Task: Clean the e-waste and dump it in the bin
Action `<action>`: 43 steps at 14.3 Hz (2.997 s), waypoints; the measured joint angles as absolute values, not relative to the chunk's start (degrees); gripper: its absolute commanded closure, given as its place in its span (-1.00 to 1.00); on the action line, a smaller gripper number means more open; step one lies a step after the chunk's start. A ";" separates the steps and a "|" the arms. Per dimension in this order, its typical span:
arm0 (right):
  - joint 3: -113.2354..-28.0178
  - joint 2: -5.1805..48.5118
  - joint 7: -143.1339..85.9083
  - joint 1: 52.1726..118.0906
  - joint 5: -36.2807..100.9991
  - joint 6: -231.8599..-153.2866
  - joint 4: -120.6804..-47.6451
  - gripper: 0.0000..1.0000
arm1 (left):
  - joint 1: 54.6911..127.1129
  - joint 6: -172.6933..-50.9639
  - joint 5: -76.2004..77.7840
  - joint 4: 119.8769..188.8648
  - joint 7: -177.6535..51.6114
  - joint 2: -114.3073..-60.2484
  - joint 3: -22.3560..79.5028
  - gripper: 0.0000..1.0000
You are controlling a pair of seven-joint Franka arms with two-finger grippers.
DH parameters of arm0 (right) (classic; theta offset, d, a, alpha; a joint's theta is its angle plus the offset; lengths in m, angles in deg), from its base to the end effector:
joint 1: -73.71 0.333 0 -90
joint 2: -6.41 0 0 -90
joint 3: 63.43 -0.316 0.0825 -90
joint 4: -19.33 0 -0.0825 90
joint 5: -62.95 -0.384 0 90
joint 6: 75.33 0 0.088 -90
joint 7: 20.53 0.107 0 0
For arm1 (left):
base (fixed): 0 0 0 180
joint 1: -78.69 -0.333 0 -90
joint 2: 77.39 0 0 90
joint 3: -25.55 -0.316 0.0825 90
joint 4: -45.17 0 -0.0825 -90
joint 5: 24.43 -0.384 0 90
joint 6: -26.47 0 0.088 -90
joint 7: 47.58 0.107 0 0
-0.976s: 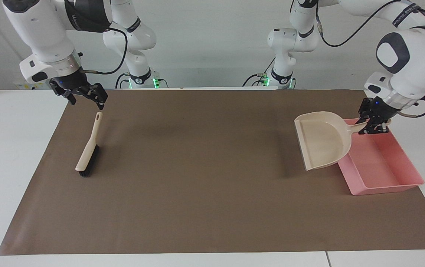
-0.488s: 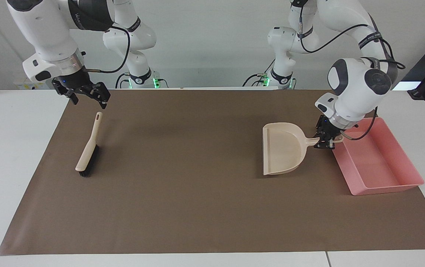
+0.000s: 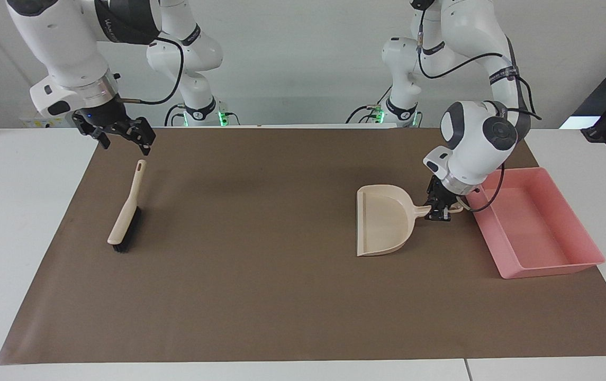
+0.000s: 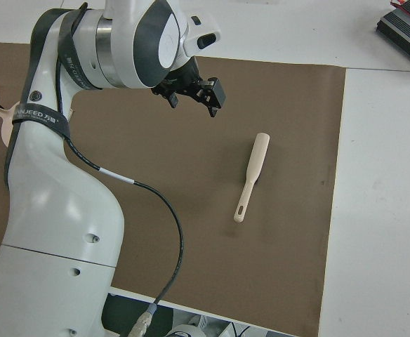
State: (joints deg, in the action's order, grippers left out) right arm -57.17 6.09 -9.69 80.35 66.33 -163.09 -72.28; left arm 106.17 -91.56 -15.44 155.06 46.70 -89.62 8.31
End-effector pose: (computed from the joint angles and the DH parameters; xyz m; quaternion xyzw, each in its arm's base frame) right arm 0.5478 -0.0030 0.6112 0.9949 -0.0913 -0.0278 0.0321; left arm 0.5844 -0.1211 0.3825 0.6400 -0.7669 0.0023 0.0471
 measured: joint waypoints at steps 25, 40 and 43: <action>-56.59 6.46 -12.13 80.07 64.92 -156.92 -67.80 -1.00 | 107.16 -88.87 -14.18 153.91 35.81 -89.27 7.80 -0.99; -56.64 6.53 -15.35 80.10 64.92 -160.67 -68.14 -1.00 | 105.03 -76.92 -14.23 149.67 11.11 -88.24 1.42 -0.99; -56.64 6.53 -15.35 80.10 64.92 -160.67 -68.17 -1.00 | 103.80 -75.78 -14.23 149.25 -0.01 -87.81 1.64 -0.99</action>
